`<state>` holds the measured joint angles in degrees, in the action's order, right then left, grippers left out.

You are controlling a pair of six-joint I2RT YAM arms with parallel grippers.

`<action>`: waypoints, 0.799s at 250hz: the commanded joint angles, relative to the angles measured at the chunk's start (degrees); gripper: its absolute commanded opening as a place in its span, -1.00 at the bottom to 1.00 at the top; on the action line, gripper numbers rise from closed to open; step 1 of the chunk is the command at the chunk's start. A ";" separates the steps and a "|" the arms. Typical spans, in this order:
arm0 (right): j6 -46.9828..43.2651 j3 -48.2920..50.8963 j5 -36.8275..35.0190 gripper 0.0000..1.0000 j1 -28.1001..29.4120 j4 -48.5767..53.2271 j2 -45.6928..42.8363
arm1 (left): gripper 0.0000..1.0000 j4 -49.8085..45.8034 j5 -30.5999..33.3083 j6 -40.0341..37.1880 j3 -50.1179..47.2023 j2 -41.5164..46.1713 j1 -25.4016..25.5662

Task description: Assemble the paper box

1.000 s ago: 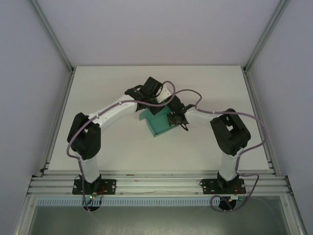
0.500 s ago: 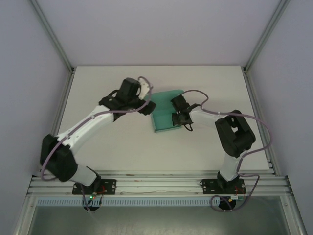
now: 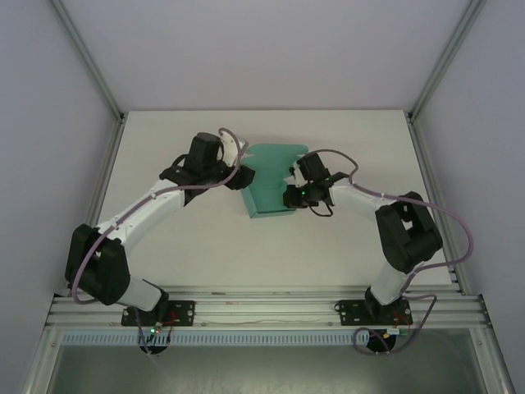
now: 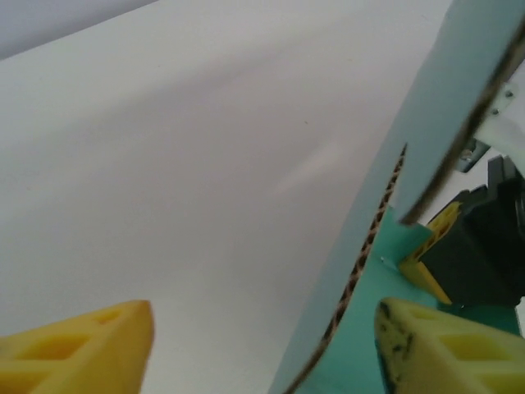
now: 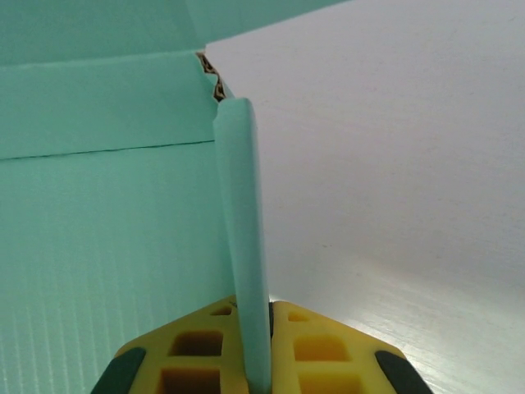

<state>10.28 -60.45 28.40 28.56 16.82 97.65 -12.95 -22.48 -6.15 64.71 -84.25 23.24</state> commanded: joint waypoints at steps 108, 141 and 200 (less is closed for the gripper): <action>-3.56 -7.33 -20.77 -1.00 3.50 12.29 4.26 | -1.00 6.06 -8.14 0.69 2.23 0.26 0.10; -0.48 -9.58 -29.99 -1.00 5.62 13.85 7.38 | -1.00 6.44 -8.87 1.23 2.02 0.84 0.16; 3.17 -9.54 -34.75 -1.00 6.00 11.75 6.75 | -1.00 7.50 -8.54 1.21 1.40 0.61 0.11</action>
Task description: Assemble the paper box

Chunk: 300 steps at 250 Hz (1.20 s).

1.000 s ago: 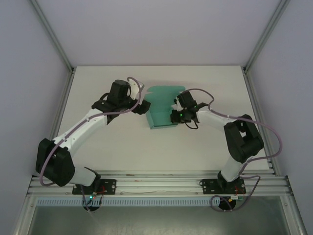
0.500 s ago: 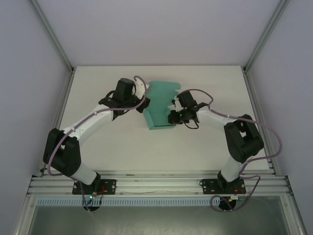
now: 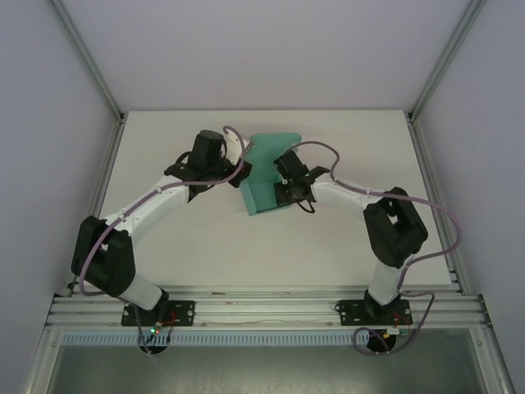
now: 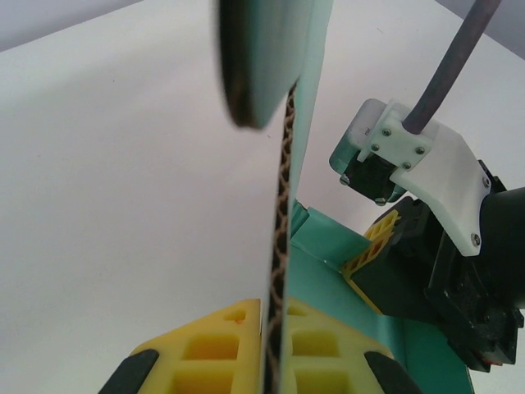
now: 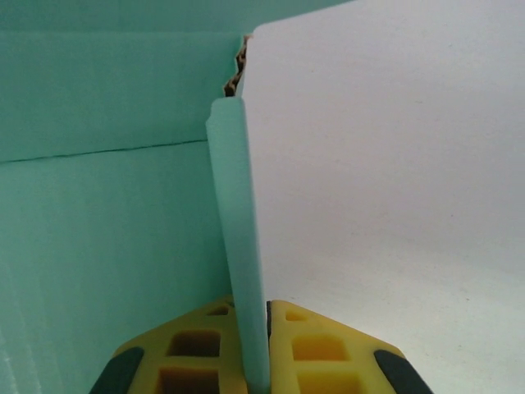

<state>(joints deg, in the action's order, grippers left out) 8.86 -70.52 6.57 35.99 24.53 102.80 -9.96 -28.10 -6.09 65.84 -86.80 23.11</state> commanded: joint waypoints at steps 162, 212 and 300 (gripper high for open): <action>8.63 2.81 -10.11 -1.00 -0.90 3.74 -0.03 | 1.00 2.77 6.58 3.97 -3.81 3.78 0.25; 12.09 3.50 -13.33 -0.82 -0.72 4.65 2.14 | 1.00 2.22 9.69 4.59 -6.50 5.39 0.26; 12.23 4.28 -14.99 0.03 0.19 5.39 2.93 | 1.00 2.39 10.89 4.33 -7.62 5.71 0.22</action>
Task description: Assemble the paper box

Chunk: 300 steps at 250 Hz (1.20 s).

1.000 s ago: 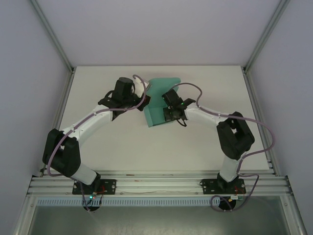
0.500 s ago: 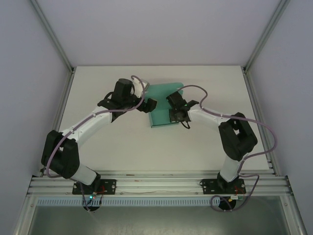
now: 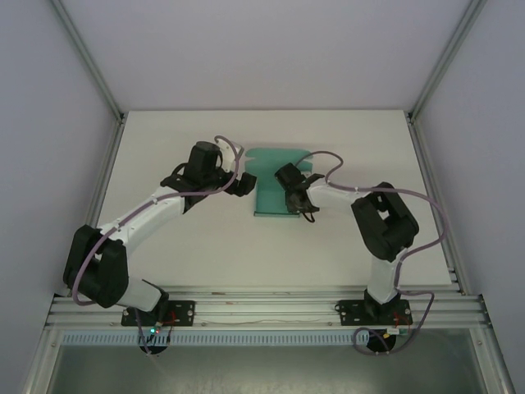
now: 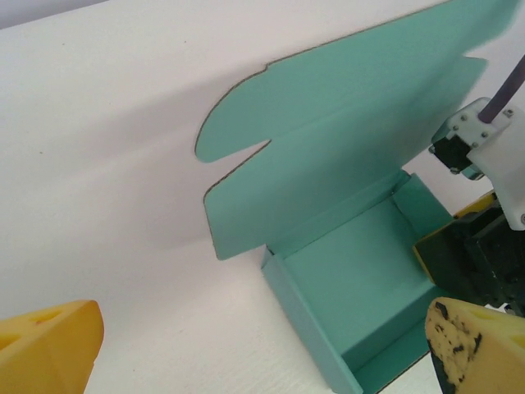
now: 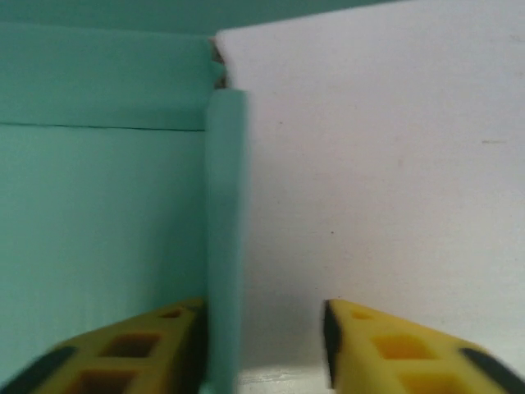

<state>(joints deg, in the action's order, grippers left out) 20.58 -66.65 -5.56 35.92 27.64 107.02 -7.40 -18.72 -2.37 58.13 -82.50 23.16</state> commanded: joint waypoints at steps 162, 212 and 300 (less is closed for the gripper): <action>-30.06 -2.48 20.70 1.00 -12.65 -5.21 -16.12 | 1.00 -2.71 -0.61 -7.37 7.19 -4.96 -2.26; -52.74 -16.77 38.27 0.98 -18.14 7.25 -6.39 | 1.00 -11.86 -9.58 -19.26 18.37 -14.17 -5.08; -65.49 -32.60 38.07 0.07 -18.37 25.81 5.63 | 0.61 -30.30 -15.99 -35.41 36.70 -28.75 -5.30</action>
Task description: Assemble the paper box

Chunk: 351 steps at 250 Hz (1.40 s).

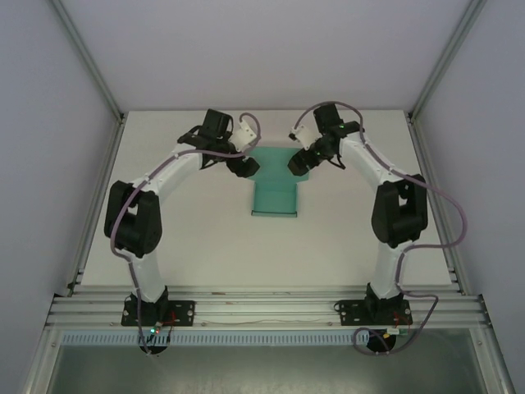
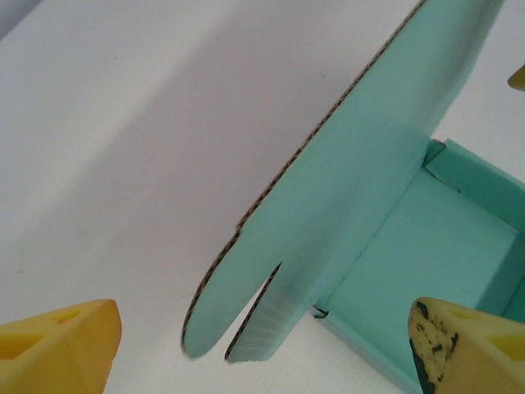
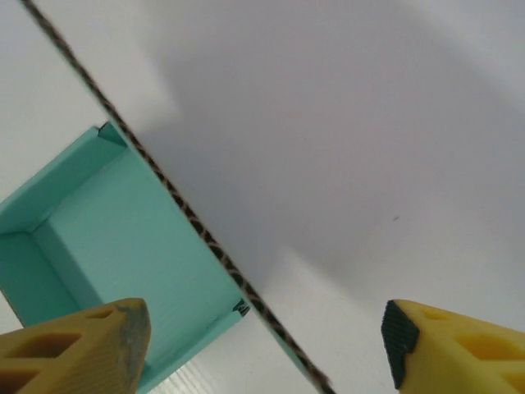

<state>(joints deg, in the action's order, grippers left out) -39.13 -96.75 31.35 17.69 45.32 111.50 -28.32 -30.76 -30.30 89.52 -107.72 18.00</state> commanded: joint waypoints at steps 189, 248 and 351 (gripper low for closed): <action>37.03 8.87 -20.03 -0.99 4.15 -14.69 -9.43 | -1.00 -1.77 18.46 23.59 8.41 -4.09 2.84; 62.98 19.20 -28.30 -1.00 7.82 -30.11 -12.57 | -1.00 8.75 29.82 49.86 1.37 -2.93 6.67; 70.11 22.92 -33.69 -1.00 11.35 -38.13 -10.26 | -1.00 21.34 28.45 61.65 -9.73 -0.79 10.48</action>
<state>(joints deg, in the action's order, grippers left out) 26.26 -75.11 -0.51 27.94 14.61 101.30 -11.79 -1.34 23.22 82.89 -108.55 29.32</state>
